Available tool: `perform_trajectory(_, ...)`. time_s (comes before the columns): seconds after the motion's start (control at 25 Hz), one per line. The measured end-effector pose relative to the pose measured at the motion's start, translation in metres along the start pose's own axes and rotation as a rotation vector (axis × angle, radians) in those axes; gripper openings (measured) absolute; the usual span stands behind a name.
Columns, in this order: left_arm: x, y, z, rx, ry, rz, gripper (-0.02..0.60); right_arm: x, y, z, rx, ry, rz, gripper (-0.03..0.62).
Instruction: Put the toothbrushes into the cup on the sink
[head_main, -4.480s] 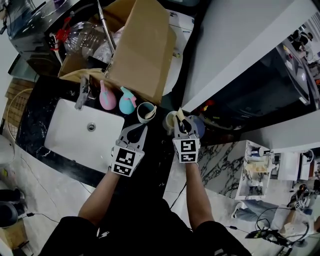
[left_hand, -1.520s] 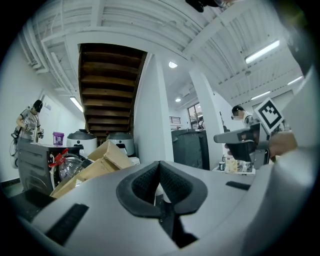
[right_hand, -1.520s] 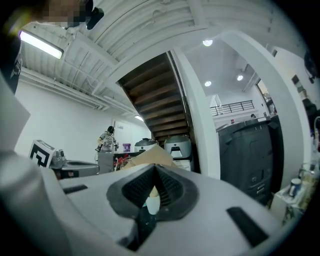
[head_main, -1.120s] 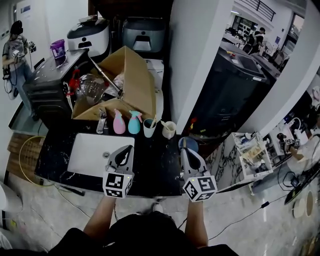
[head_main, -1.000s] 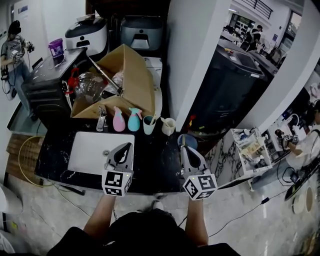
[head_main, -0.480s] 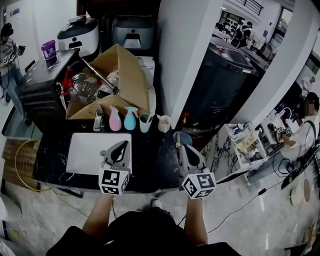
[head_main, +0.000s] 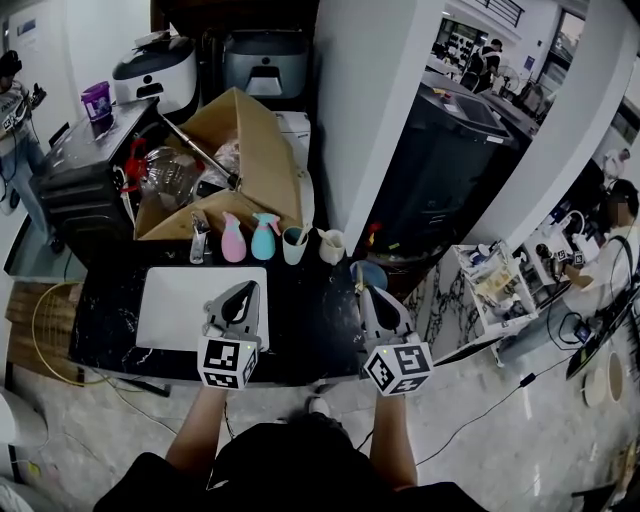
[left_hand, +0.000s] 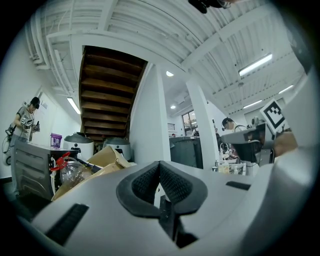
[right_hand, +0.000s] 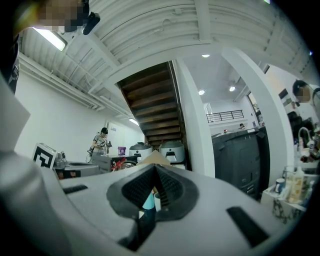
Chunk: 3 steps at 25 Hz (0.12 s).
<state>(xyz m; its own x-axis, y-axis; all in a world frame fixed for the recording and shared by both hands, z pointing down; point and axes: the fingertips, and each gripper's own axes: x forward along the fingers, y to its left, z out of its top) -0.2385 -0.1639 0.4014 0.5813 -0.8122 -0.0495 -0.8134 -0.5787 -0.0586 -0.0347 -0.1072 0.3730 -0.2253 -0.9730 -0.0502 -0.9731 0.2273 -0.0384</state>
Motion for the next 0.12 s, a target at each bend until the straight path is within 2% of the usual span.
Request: perform_trajectory(0.12,0.0018,0.0031,0.0006,0.003,-0.006,-0.006,0.002,0.0036,0.0005,0.0003,-0.004,-0.002,-0.005,0.002)
